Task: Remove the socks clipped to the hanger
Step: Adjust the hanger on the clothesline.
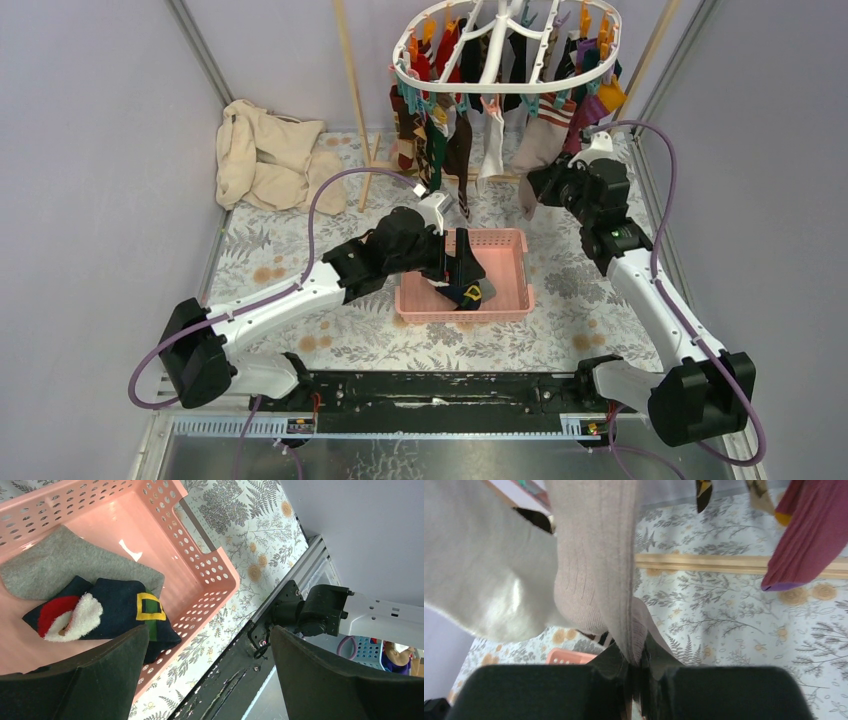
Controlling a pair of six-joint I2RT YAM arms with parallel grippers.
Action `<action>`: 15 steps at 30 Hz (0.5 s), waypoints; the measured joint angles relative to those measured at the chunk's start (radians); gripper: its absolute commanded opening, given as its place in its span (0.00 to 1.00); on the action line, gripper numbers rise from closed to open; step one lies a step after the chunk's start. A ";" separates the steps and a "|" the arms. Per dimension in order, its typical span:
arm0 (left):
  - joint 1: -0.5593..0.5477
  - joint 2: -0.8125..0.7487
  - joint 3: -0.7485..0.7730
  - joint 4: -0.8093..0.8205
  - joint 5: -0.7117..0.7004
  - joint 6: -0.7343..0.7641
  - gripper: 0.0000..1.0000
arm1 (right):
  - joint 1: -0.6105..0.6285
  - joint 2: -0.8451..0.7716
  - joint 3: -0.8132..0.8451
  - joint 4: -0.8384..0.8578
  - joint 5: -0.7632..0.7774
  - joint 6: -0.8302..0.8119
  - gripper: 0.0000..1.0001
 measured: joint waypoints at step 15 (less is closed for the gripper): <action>0.000 0.000 0.000 0.006 -0.005 0.000 0.99 | 0.232 0.183 0.098 -0.033 -0.040 -0.027 0.11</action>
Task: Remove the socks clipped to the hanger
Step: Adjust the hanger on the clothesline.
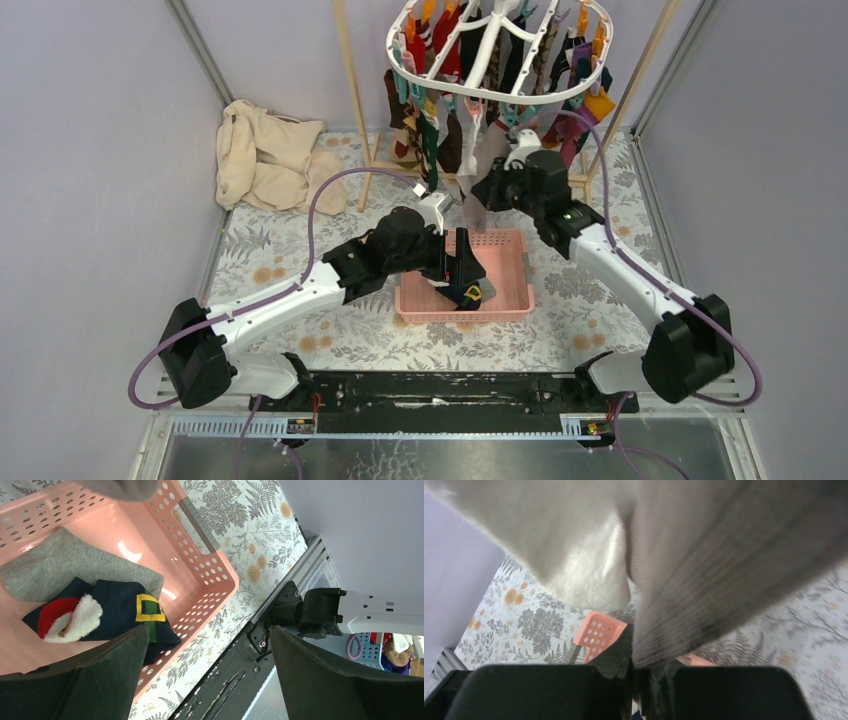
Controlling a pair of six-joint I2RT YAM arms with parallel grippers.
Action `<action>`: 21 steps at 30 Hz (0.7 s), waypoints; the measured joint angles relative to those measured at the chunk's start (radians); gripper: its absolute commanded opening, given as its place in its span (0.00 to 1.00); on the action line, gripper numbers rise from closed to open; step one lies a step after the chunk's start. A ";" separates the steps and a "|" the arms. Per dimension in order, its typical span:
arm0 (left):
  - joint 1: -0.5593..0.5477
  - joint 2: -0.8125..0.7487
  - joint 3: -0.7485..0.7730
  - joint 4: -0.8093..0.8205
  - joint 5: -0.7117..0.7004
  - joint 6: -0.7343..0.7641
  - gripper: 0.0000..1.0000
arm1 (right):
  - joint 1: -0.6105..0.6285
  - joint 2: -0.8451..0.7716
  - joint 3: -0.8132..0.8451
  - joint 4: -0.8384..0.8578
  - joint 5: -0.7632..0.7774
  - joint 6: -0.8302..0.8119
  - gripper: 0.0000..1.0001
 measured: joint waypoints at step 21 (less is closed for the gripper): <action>0.000 -0.068 0.000 -0.026 -0.078 0.002 0.99 | 0.253 0.423 0.532 -0.159 -0.007 -0.139 0.59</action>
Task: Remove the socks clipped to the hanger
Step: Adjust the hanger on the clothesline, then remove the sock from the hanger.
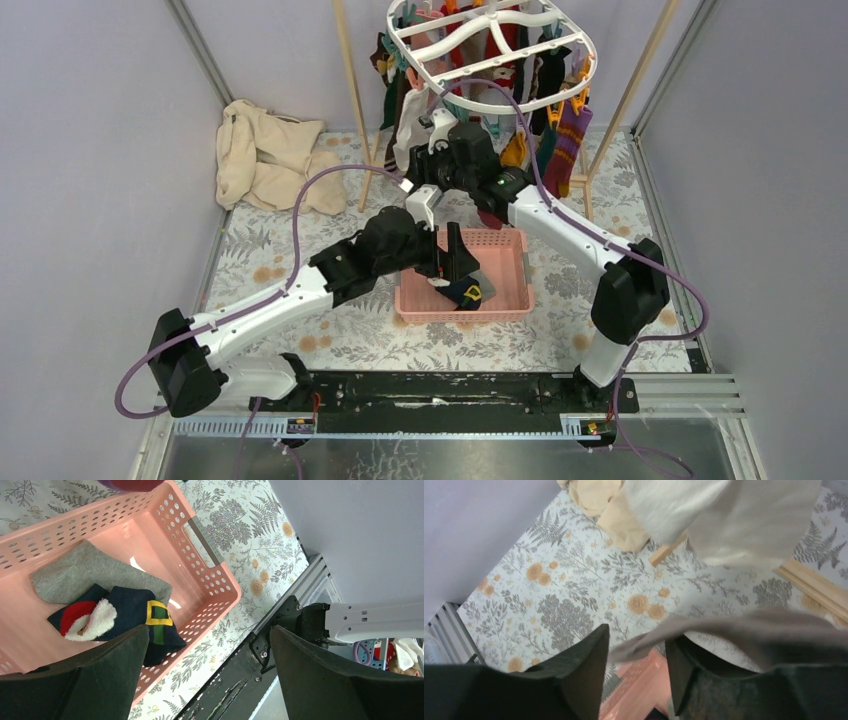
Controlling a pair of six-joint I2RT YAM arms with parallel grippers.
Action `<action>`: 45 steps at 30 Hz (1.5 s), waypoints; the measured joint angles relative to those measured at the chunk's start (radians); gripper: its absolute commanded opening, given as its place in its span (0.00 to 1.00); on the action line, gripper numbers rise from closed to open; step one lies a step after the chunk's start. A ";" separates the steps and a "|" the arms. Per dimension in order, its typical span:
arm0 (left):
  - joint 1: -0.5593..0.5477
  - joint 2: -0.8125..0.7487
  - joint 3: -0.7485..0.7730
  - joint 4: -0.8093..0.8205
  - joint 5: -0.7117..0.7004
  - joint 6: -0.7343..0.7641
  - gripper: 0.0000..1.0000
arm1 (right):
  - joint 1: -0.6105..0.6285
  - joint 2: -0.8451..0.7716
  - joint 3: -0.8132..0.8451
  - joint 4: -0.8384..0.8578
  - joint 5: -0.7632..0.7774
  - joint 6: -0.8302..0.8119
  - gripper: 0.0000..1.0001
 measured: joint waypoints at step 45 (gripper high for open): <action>0.000 -0.001 0.000 0.000 -0.011 0.007 0.99 | -0.205 -0.737 -0.674 0.090 0.587 -0.026 0.78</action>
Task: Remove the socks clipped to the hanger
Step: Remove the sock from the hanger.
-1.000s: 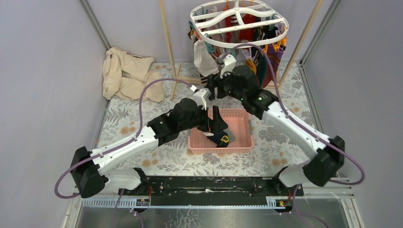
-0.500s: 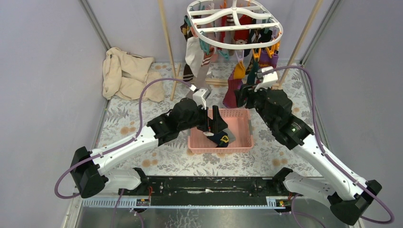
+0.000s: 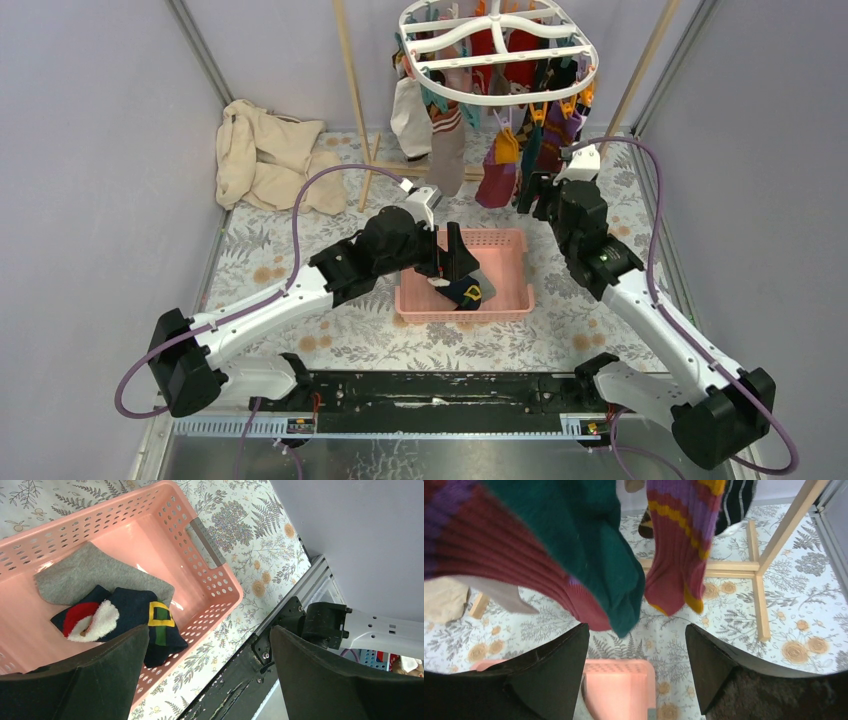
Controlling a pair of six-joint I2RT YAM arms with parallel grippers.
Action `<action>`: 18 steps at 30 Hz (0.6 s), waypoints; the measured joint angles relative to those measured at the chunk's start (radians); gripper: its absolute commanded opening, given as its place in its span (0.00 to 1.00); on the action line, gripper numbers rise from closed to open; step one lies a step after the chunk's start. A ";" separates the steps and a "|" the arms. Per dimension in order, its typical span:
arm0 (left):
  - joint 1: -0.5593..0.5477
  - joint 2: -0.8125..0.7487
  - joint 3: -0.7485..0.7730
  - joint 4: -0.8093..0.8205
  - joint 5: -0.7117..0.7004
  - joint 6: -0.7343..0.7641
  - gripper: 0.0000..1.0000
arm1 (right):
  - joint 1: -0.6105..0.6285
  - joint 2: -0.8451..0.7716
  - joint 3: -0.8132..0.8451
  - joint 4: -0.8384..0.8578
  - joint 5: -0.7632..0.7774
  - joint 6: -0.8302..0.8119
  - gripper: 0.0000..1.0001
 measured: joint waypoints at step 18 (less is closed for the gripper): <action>0.000 -0.044 -0.003 -0.005 -0.016 0.000 0.99 | -0.123 0.248 0.039 0.226 -0.154 0.061 0.09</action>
